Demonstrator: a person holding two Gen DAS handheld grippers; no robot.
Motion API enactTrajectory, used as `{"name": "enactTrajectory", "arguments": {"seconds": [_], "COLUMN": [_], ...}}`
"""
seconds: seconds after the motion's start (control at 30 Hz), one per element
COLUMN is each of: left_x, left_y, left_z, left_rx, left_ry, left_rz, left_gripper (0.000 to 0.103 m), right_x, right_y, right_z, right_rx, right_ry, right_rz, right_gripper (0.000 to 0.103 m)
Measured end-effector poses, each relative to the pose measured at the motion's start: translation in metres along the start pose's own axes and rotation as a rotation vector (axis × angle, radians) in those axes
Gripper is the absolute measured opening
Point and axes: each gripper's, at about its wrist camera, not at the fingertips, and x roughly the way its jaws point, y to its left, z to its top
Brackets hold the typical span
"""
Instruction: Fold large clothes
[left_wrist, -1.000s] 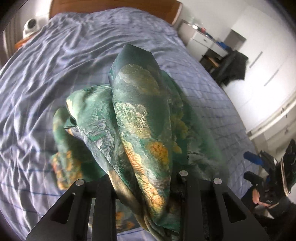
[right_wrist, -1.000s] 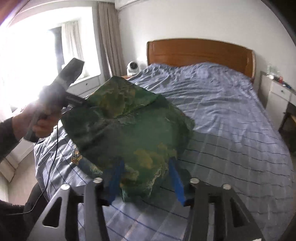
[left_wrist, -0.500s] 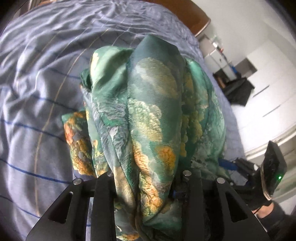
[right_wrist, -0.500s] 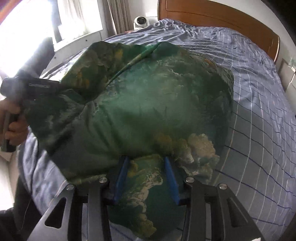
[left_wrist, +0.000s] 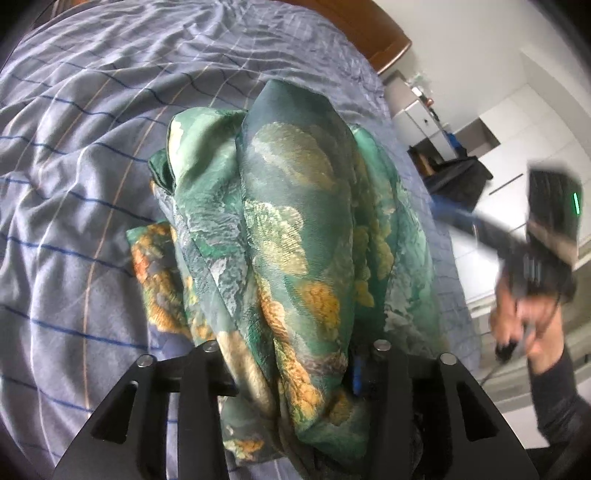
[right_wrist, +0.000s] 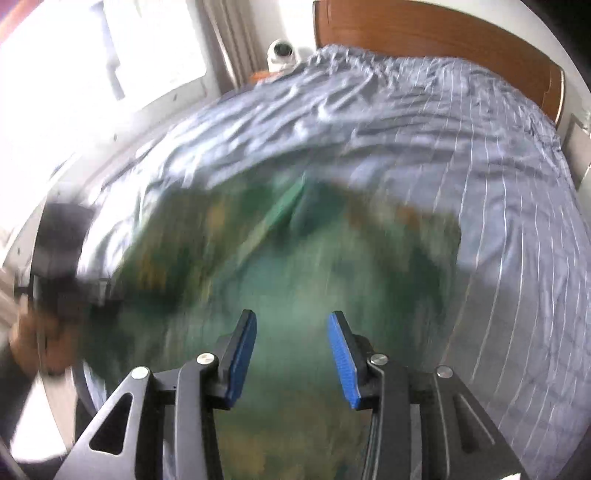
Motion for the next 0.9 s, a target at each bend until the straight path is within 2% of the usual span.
{"name": "enactTrajectory", "arguments": {"seconds": [0.1, 0.17, 0.23, 0.27, 0.3, 0.37, 0.53, 0.67, 0.77, 0.9], "left_x": [-0.001, -0.002, -0.006, -0.007, -0.006, 0.0, 0.011, 0.014, 0.014, 0.015], "left_y": [0.003, 0.006, 0.012, 0.014, 0.016, 0.017, 0.013, 0.027, 0.029, 0.029], "left_z": [-0.003, -0.002, -0.003, 0.0, 0.003, 0.006, 0.01, 0.013, 0.009, 0.008], "left_rx": [0.008, 0.004, -0.001, 0.0, 0.003, 0.009, 0.069, 0.048, 0.048, 0.044], "left_ry": [-0.003, -0.006, -0.022, -0.033, -0.033, -0.025, -0.025, -0.015, -0.018, -0.021], "left_rz": [0.007, 0.01, 0.041, 0.08, 0.096, 0.092, 0.129, 0.096, 0.09, 0.091], "left_gripper": [0.049, 0.051, 0.056, 0.061, 0.062, 0.057, 0.057, 0.058, 0.059, 0.061], "right_x": [0.029, 0.062, 0.091, 0.111, 0.124, 0.131, 0.092, 0.029, -0.018, -0.055], "right_y": [-0.003, -0.003, 0.002, 0.001, -0.003, -0.002, -0.003, -0.002, 0.006, 0.011], "right_z": [0.043, 0.058, 0.057, 0.055, 0.052, 0.046, 0.033, 0.0, -0.046, -0.106], "right_rx": [0.03, 0.031, 0.035, 0.039, 0.044, 0.063, 0.058, -0.001, -0.09, -0.054], "right_ry": [-0.002, 0.047, 0.127, 0.177, 0.197, 0.175, 0.068, -0.039, -0.084, -0.111], "right_rz": [0.032, 0.023, 0.011, -0.004, -0.017, -0.024, -0.028, -0.021, -0.06, -0.033], "right_gripper": [0.042, 0.042, 0.042, 0.042, 0.042, 0.042, 0.042, 0.042, 0.042, 0.042]}}
